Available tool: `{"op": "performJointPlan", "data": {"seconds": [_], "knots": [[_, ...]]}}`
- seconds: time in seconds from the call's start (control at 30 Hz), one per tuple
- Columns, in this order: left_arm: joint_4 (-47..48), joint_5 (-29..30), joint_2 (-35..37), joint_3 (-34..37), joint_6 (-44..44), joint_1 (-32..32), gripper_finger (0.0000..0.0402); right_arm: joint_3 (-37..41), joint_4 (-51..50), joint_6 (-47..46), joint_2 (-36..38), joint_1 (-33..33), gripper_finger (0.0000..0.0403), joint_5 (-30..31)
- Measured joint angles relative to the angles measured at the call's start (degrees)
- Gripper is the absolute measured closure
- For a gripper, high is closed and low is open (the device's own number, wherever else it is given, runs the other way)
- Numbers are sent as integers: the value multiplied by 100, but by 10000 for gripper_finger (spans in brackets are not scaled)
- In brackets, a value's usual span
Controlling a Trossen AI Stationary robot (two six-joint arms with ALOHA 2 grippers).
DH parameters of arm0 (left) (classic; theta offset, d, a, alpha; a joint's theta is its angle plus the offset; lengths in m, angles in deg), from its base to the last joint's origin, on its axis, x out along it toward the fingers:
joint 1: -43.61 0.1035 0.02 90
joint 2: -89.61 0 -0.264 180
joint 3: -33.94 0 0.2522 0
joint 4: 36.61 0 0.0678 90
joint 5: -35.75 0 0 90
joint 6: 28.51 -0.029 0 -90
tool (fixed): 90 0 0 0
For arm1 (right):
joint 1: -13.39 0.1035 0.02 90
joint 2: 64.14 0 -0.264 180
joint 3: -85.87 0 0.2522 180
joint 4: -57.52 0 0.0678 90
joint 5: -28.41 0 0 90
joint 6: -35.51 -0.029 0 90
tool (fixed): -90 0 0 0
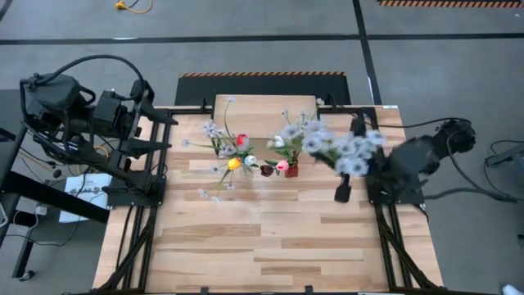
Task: Pick and place flowers into a vace then onto a shelf
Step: Put the white flower into the red vase
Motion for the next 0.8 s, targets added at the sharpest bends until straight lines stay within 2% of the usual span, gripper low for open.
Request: {"op": "performJointPlan", "data": {"seconds": [0.07,0.17,0.23,0.3,0.43,0.6,0.8], "knots": [[-12,3,-1,0,-15,0,182,-145,266,703,135,-298,403,-488],[-37,10,1,0,-85,0,182,-210,299,1227,554,-919,403,-930],[-37,10,-1,0,-108,0,182,-116,292,1457,911,-1349,403,-1585],[-37,13,1,0,-118,0,182,76,446,1613,1262,-1780,403,-2267],[-37,91,12,0,-121,2,182,845,1099,1513,1893,-2320,403,-3138],[-24,122,41,2,-98,2,182,2077,1632,1036,2437,-2254,403,-3203],[-50,337,-9,2,-98,2,182,3663,3047,799,3015,-2023,403,-2974]]}}
